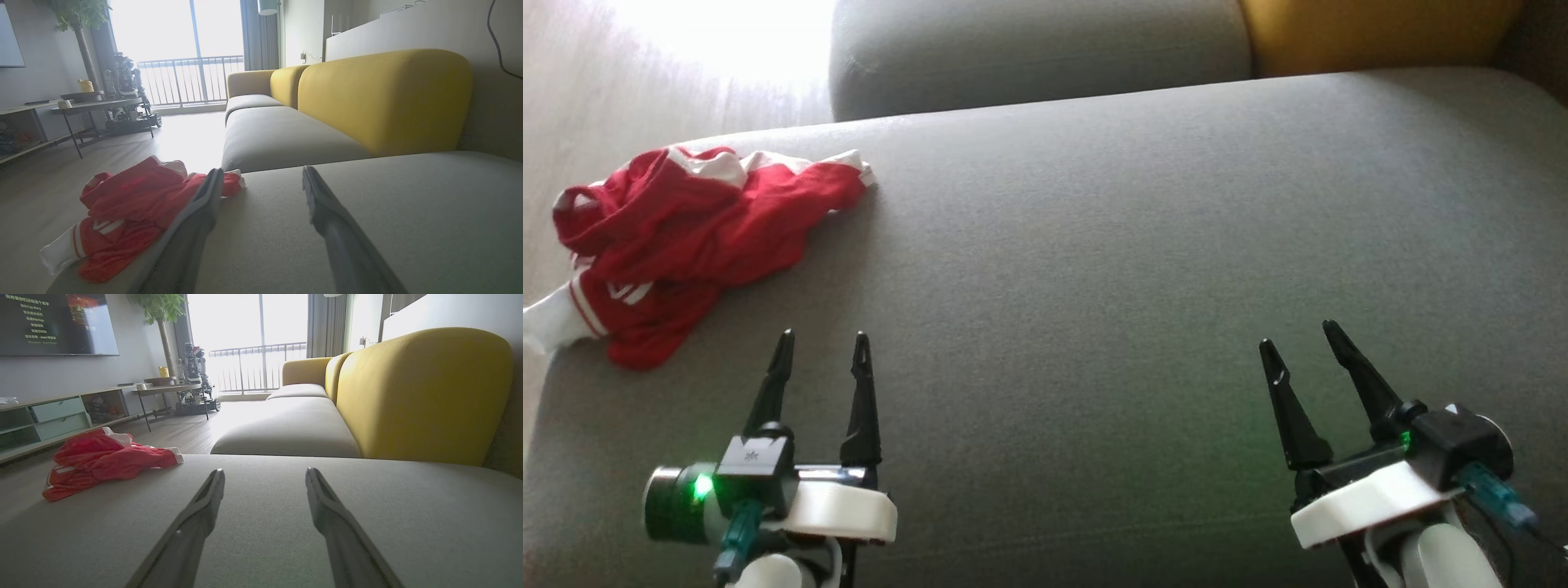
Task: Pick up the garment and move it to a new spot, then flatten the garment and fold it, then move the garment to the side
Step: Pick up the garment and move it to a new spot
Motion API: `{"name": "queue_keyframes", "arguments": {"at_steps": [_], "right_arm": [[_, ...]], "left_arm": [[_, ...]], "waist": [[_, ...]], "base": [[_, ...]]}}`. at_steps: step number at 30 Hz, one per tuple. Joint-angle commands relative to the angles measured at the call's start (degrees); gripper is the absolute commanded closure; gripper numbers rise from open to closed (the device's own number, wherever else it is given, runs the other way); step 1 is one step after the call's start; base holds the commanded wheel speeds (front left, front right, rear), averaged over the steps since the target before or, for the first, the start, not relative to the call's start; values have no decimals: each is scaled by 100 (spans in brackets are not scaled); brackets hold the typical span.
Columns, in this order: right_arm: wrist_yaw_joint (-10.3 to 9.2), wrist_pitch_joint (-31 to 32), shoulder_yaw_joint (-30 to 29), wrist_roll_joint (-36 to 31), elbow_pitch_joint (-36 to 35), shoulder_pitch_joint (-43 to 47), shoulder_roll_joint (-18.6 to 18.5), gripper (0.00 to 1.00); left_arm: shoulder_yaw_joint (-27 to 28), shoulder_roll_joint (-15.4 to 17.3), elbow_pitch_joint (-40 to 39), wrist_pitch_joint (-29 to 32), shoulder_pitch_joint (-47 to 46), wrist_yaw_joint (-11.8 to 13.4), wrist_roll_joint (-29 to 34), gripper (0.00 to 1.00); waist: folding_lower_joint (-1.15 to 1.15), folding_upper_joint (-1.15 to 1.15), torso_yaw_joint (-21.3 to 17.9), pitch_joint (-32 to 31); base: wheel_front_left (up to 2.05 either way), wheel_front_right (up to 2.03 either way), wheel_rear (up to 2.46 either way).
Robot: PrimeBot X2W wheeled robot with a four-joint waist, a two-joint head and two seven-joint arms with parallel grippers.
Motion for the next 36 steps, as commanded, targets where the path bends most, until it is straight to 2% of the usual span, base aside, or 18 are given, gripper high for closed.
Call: {"name": "queue_keyframes", "arguments": {"at_steps": [1, 22, 36], "right_arm": [[-1, -75, 121, -47, -195, -274, -73, 0], [-1, -75, 355, -205, -230, -52, -73, 0], [-1, -76, 336, -237, -328, 55, -73, 0]], "left_arm": [[157, 33, -155, -69, -266, -18, 1, 0], [284, -6, -194, -69, -18, 126, -61, 0], [437, -18, -332, -69, -23, 225, -214, 0]], "waist": [[0, 0, 87, 9], [0, 0, 1275, -15], [0, 0, 1448, 97]], "base": [[0, 0, 0], [0, 0, 0], [0, 0, 0]]}}
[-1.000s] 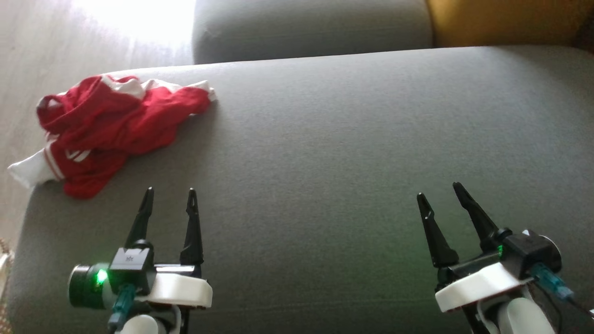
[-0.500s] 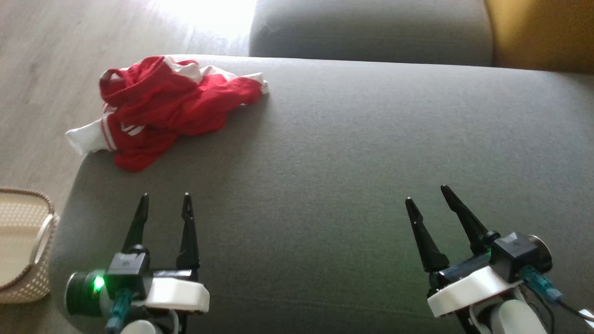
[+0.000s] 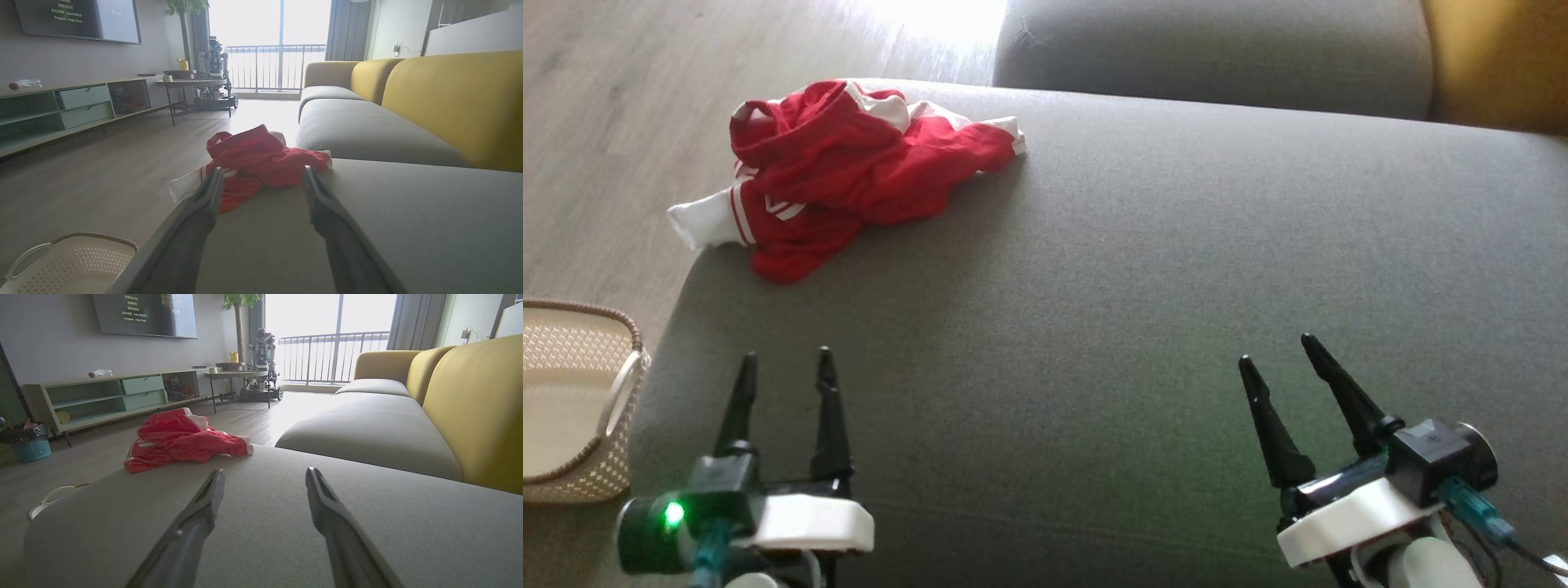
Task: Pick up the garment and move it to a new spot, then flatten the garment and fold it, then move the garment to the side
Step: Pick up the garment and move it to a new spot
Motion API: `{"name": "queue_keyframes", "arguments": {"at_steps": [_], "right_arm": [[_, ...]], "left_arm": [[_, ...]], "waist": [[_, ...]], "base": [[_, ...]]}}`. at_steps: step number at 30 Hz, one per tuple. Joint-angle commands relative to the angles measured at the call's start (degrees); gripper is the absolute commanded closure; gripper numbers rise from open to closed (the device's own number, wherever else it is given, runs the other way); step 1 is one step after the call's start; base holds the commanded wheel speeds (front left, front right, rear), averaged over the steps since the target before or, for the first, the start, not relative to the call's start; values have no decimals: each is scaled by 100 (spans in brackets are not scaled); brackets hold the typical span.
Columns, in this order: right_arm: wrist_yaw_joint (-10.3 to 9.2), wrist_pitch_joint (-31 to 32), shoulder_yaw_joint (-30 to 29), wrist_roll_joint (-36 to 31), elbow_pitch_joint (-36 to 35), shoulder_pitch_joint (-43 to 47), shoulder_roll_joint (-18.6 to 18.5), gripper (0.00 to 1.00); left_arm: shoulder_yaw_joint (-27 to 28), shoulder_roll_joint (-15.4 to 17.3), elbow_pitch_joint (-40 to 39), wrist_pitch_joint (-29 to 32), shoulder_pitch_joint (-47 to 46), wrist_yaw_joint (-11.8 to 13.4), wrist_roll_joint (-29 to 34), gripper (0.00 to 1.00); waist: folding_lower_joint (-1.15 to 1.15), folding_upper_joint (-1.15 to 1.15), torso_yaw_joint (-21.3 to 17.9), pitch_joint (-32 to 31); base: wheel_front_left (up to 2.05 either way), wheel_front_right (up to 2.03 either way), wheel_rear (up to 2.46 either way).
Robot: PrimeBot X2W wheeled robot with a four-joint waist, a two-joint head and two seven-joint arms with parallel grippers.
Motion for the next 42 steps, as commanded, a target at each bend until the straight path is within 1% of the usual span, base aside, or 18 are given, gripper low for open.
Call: {"name": "queue_keyframes", "arguments": {"at_steps": [1, 4, 7, 11, 13, 18, 19, 22, 24, 26, 27, 31, 34, 36, 38, 42], "right_arm": [[-1, -54, 127, -46, -227, -112, -70, 0], [-1, -54, 70, -43, -283, -183, -70, 0], [-1, -54, 1, -66, -321, -282, -70, 0], [-1, -54, -98, -22, -318, -395, -70, 0], [-1, -54, -106, 27, -280, -424, -70, 0], [-1, -54, -88, 7, -272, -575, -70, 0], [-1, -54, -88, 7, -272, -575, -70, 0], [-1, -54, -28, 9, -282, -660, -70, 0], [-1, -54, -41, -3, -294, -723, -70, 0], [-1, -54, -72, -22, -315, -771, -70, 0], [-1, -54, -85, -17, -330, -793, -70, 0], [-1, -54, 24, 17, -418, -906, -70, 0], [-1, -54, 96, 30, -506, -984, -70, 0], [-1, -54, 103, 31, -545, -1002, -70, 0], [-1, -54, 112, 47, -552, -1011, -70, 0], [-1, -54, 117, 106, -547, -1026, -70, 0]], "left_arm": [[263, -8, -267, -52, -302, 43, -75, 0], [333, -9, -367, -52, -475, -4, -67, 0], [400, -10, -423, -52, -778, -120, -203, 0], [500, 0, -414, -52, -1388, -433, -305, 0], [561, 86, -275, -52, -1802, -629, -312, 0], [748, 494, 645, -52, -3079, -1071, -420, 0], [748, 494, 645, -52, -3079, -1071, -420, 0], [835, 790, 1273, 101, -3934, -1217, -509, 0], [825, 936, 1702, 325, -4484, -1315, -613, 0], [702, 1060, 2118, 578, -4994, -1394, -644, 0], [660, 1070, 2341, 663, -5239, -1422, -704, 0], [491, 1258, 3454, 1154, -6053, -1465, -686, 0], [325, 1389, 4251, 1643, -6517, -1428, -497, 0], [223, 1470, 4680, 1883, -6755, -1360, -364, 0], [156, 1558, 5024, 1997, -6939, -1283, -259, 0], [50, 1682, 5488, 1928, -7166, -1086, -90, 0]], "waist": [[0, 0, -48, 65], [0, 0, -114, 258], [0, 0, -174, 515], [0, 0, -218, 868], [0, 0, -233, 1035], [0, 0, -341, 1403], [0, 0, -341, 1403], [0, 0, -436, 1598], [0, 0, -481, 1721], [0, 0, -510, 1835], [0, 0, -517, 1885], [0, 0, -653, 2098], [0, 0, -756, 2250], [0, 0, -809, 2342], [0, 0, -867, 2412], [0, 0, -940, 2479]], "base": [[0, 0, 0], [0, 0, 0], [0, 0, 0], [0, 0, 0], [0, 0, 0], [0, 0, 0], [0, 0, 0], [0, 0, 0], [0, 0, 0], [0, 0, 0], [0, 0, 0], [0, 0, 0], [0, 0, 0], [0, 0, 0], [0, 0, 0], [0, 0, 0]]}}
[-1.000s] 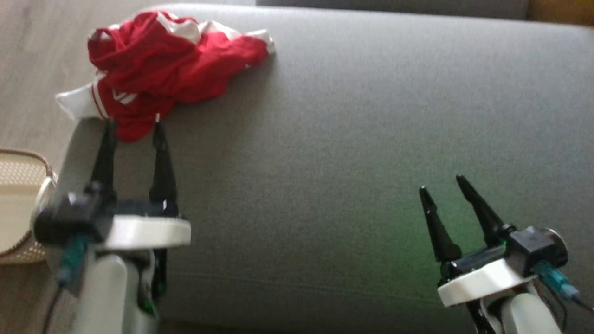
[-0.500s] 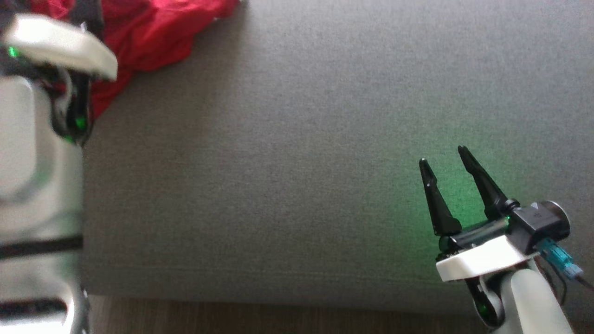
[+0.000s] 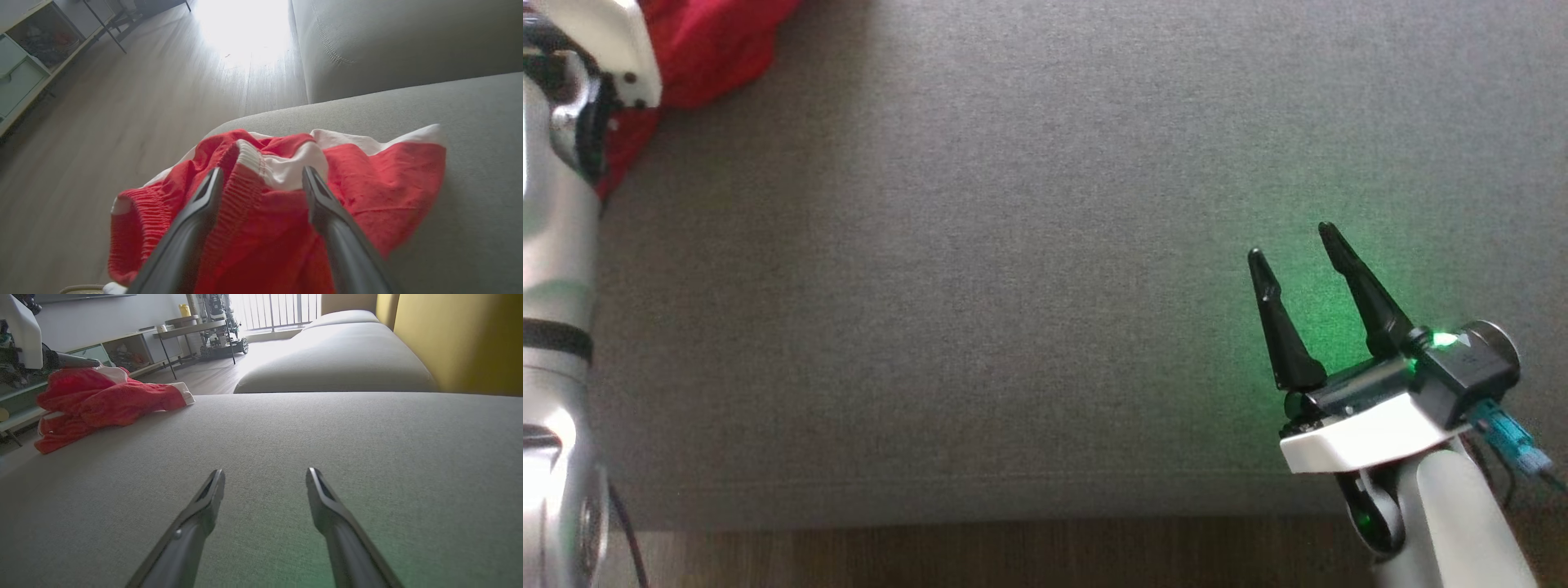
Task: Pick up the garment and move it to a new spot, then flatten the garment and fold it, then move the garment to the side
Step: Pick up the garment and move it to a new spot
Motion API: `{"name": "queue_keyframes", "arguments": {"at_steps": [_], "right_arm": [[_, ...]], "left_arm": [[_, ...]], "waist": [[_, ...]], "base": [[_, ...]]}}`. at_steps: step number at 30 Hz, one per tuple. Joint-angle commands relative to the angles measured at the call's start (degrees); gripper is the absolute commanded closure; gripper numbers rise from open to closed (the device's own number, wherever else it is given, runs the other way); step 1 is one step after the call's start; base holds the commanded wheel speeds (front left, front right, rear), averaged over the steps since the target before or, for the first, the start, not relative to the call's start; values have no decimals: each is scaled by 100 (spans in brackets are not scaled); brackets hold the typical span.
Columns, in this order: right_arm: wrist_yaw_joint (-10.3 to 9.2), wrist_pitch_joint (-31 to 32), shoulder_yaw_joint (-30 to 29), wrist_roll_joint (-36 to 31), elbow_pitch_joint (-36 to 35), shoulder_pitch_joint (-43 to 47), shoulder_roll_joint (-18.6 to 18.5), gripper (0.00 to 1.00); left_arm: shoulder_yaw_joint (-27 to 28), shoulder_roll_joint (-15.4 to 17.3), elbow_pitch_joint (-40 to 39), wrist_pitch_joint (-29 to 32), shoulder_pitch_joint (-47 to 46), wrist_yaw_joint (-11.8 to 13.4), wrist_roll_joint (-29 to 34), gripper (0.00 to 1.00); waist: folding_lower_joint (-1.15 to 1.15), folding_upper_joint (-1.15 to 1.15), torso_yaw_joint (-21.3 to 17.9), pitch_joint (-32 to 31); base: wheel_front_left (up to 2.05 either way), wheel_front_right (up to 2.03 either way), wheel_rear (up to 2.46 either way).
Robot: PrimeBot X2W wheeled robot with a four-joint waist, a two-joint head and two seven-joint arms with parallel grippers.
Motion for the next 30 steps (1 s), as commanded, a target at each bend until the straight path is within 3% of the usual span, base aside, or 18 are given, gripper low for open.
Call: {"name": "queue_keyframes", "arguments": {"at_steps": [1, 7, 14, 15, 16, 30], "right_arm": [[-1, -52, 156, 58, -181, -101, -55, 0], [-1, -52, 289, 190, -185, -148, -55, 0], [-1, -52, 429, 403, -294, -184, -55, 0], [-1, -52, 442, 423, -287, -180, -55, 0], [-1, -52, 454, 440, -273, -169, -55, 0], [-1, -52, 609, 736, -182, -9, -55, 0]], "left_arm": [[61, 384, -92, -63, -276, 67, 60, 0], [-92, 436, 423, -263, -487, 236, 200, 0], [-263, 329, 846, -480, -599, -27, 170, 0], [-274, 328, 883, -568, -601, -46, 160, 55], [-285, 316, 926, -651, -588, -65, 146, 100], [-562, 62, 874, -1747, -761, -292, 61, 100]], "waist": [[-1, 0, -31, 16], [-1, 0, -22, 84], [-1, 0, -40, 151], [-1, 0, -46, 127], [-1, 0, -53, 90], [-1, 0, -145, -626]], "base": [[0, 0, 0], [0, 0, 0], [0, 0, 0], [0, 0, 0], [0, 0, 0], [0, 0, 0]]}}
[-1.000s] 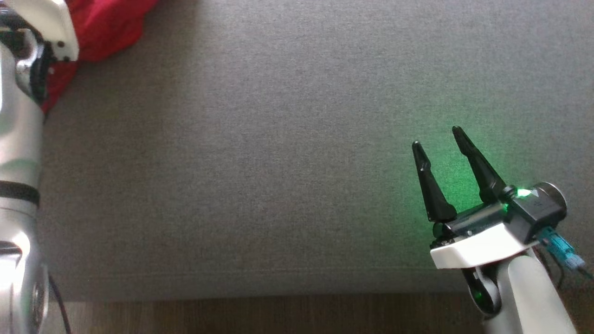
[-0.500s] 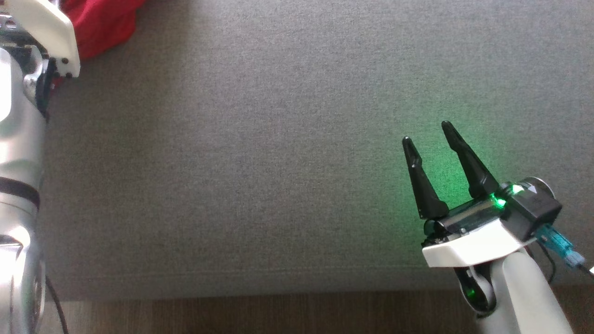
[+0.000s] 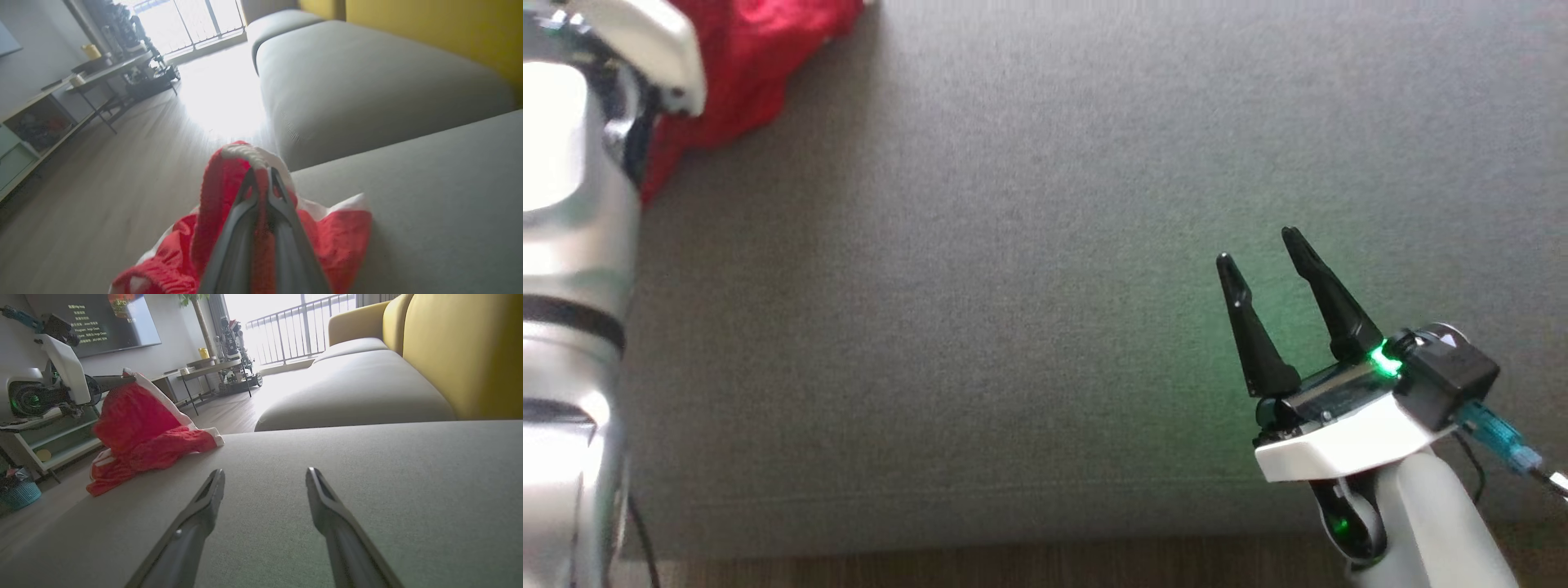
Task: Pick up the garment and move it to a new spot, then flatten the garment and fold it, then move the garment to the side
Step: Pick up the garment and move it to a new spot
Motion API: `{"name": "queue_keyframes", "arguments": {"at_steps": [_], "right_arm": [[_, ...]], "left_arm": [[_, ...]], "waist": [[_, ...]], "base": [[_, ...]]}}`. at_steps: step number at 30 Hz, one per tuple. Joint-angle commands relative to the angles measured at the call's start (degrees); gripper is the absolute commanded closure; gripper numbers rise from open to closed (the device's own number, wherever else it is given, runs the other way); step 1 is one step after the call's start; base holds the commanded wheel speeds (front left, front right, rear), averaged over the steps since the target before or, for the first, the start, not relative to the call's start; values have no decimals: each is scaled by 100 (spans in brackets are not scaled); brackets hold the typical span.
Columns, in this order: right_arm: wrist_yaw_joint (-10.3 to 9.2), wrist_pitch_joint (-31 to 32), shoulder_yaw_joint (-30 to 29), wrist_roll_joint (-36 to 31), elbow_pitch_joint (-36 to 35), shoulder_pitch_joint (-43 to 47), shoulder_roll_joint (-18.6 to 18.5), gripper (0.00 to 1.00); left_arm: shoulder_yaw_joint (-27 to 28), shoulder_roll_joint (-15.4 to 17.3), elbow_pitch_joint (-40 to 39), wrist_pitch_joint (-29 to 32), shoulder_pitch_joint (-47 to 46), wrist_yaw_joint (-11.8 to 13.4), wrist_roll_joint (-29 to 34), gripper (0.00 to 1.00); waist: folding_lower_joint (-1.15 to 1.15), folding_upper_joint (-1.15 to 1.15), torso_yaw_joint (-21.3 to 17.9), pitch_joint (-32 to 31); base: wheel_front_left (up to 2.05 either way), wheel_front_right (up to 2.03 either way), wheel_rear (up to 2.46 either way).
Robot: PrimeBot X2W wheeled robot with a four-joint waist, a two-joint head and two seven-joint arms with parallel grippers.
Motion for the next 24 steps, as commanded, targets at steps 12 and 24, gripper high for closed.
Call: {"name": "queue_keyframes", "arguments": {"at_steps": [12, 24], "right_arm": [[-1, -52, 471, 356, -34, 130, -39, 0], [-1, -52, 613, 599, -66, 154, -39, 0]], "left_arm": [[-796, -398, -1113, 147, -706, -132, -1360, 100], [-1892, -365, -2810, 848, -649, -133, -3177, 100]], "waist": [[0, 0, -729, -1039], [0, 0, -1846, -1355]], "base": [[0, 0, 0], [0, 0, 0]]}}
